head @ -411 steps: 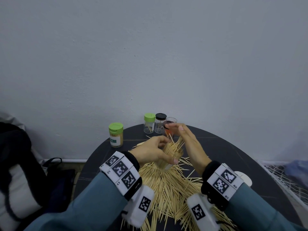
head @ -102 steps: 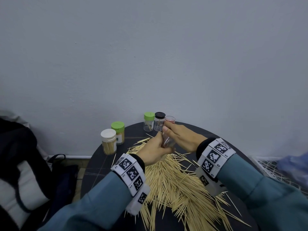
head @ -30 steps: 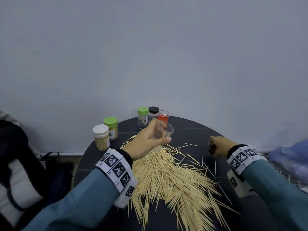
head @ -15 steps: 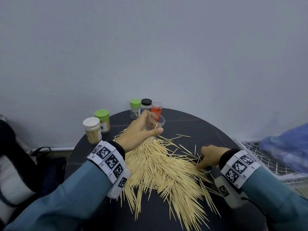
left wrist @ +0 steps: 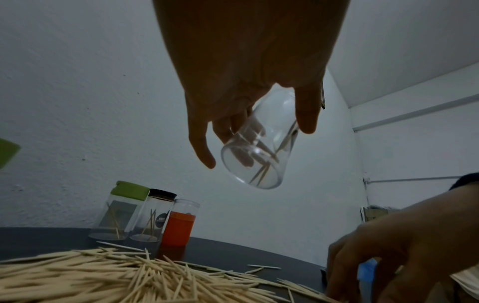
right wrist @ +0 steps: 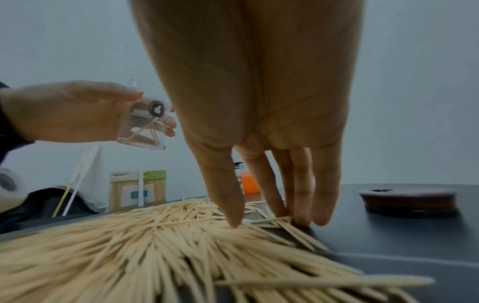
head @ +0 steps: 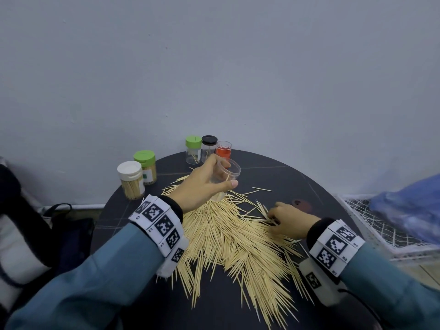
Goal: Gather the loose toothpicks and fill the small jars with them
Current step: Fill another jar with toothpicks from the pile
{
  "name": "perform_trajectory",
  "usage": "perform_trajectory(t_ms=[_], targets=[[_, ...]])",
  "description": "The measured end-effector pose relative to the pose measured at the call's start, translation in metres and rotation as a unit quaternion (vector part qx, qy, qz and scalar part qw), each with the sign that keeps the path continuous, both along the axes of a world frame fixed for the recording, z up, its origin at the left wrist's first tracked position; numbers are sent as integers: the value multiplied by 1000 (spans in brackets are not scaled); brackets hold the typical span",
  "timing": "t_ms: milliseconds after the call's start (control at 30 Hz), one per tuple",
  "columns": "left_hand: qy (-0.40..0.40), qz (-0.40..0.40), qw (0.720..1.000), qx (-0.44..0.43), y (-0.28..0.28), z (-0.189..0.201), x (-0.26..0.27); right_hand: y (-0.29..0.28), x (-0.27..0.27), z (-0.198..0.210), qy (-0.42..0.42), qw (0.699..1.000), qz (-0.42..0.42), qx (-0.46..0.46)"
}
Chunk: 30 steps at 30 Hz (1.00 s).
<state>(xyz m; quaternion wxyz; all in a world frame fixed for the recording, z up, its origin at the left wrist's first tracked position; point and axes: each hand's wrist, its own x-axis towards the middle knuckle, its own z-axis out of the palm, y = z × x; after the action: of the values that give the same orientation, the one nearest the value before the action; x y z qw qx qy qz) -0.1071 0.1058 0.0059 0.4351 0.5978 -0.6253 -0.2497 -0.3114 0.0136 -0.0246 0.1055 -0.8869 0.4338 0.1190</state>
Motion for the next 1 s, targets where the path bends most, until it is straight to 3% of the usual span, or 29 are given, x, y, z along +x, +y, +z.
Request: perform_trajectory(t_ms=[133, 400, 767, 867, 1000], targets=[[1, -3, 1000, 3, -1, -1, 0, 5, 6, 1, -37, 999, 8, 25], [0, -6, 1000, 6, -1, -2, -1, 9, 27, 0, 13, 998, -31, 44], [-10, -1, 1000, 0, 0, 0, 0, 15, 53, 5, 81, 996, 7, 44], [-14, -1, 1000, 3, 0, 0, 0, 10, 51, 7, 54, 996, 4, 68], [-9, 8, 1000, 13, -1, 0, 2, -1, 46, 5, -66, 982, -42, 170]])
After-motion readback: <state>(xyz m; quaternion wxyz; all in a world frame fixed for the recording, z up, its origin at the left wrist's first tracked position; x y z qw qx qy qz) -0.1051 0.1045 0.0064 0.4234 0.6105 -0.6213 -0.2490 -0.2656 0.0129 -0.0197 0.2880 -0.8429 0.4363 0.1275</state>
